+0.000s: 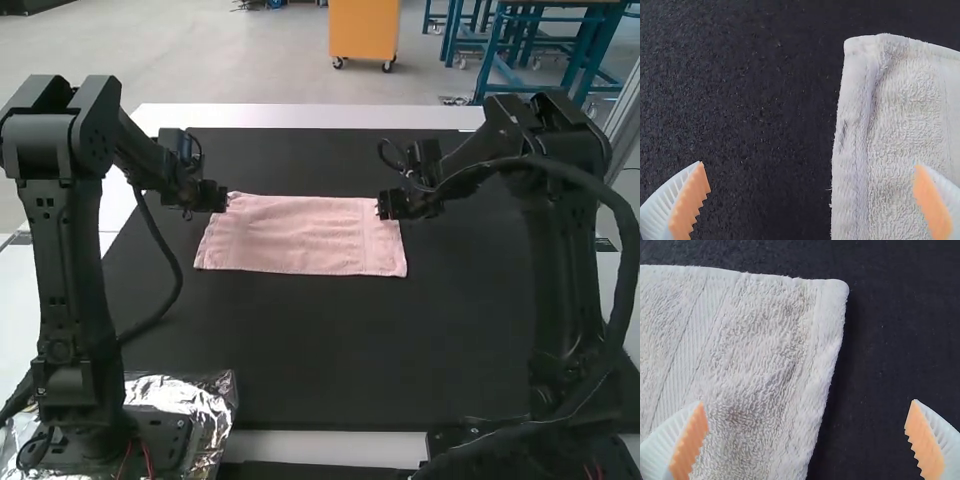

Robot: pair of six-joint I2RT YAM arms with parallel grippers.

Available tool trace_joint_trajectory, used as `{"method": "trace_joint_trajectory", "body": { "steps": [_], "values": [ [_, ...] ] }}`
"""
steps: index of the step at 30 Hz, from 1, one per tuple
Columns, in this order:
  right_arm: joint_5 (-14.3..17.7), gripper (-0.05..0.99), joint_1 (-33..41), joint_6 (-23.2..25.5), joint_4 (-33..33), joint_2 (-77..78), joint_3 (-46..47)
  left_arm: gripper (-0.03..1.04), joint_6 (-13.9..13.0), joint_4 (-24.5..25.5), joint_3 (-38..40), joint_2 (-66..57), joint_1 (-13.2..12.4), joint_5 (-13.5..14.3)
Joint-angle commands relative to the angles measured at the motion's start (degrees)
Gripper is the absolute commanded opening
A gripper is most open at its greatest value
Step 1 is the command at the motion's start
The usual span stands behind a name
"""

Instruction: Fold the towel.

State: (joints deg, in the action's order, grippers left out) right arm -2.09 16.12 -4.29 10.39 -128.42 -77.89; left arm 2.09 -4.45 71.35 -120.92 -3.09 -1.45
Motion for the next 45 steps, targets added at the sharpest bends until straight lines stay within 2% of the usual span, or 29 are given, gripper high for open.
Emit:
{"method": "trace_joint_trajectory", "body": {
  "steps": [1, 11, 12, 13, 14, 15, 16, 17, 18, 19, 21, 24, 29, 35, 45],
  "values": [
    [0.8, 0.91, 0.9, -0.5, 0.2, -1.1, -2.4, 0.96, -0.8, 0.1, 2.7, -1.4, 0.4, 0.5],
    [0.7, 0.91, 1.0, -0.5, -2.0, -4.1, -4.6, 0.95, -0.2, 1.9, 4.7, -5.4, 0.4, 1.4],
    [0.7, 0.90, 1.0, -0.5, -2.3, -4.3, -4.6, 0.92, -0.2, 2.2, 4.8, -5.6, 0.4, 1.4],
    [0.6, 0.85, 1.0, -0.6, -2.3, -4.4, -4.6, 0.88, -0.3, 2.2, 4.6, -5.9, 0.4, 1.4],
    [0.6, 0.76, 1.1, -0.7, -2.3, -4.4, -4.5, 0.81, -0.3, 2.1, 4.6, -6.3, 0.4, 1.4],
    [0.5, 0.57, 1.1, -0.8, -2.2, -4.5, -4.3, 0.72, -0.3, 2.1, 4.6, -6.6, 0.4, 1.4],
    [-0.3, 0.30, 1.0, -0.8, -2.1, -4.5, -3.9, 0.60, -0.3, 2.2, 4.6, -7.2, 0.3, 1.4],
    [-1.4, 0.02, 0.8, -0.8, -1.7, -4.5, -3.3, 0.35, -0.3, 1.9, 4.5, -7.6, 0.3, 1.0],
    [-2.4, -0.02, 0.7, -0.8, -1.5, -4.4, -3.0, 0.05, -0.3, 0.9, 4.3, -7.7, 0.1, 0.6],
    [-3.1, -0.03, 0.6, -0.4, -1.5, -4.4, -3.0, 0.03, -0.2, 0.6, 4.2, -7.8, 0.0, 0.4],
    [-3.1, -0.03, 0.6, -0.3, -1.6, -4.3, -3.1, 0.02, -0.2, 0.6, 4.2, -7.7, -0.1, -2.2],
    [-3.1, -0.03, 0.7, -0.4, -1.5, -3.3, -3.3, 0.02, 1.2, 0.3, 4.7, -6.8, -0.1, -2.9],
    [-3.3, -0.03, 0.4, 0.0, -2.3, 0.0, -4.6, 0.02, 1.3, 0.2, 4.9, -3.6, -0.3, -4.4],
    [-6.2, -0.03, -0.9, 0.3, -4.2, 4.6, -2.9, 0.02, 1.0, 2.1, 3.6, 1.5, -0.3, -7.2],
    [-9.5, -0.03, -3.0, 0.3, -5.6, 13.6, 4.9, 0.02, -0.1, 2.0, -5.5, 11.2, -0.6, -9.0]
  ]
}}
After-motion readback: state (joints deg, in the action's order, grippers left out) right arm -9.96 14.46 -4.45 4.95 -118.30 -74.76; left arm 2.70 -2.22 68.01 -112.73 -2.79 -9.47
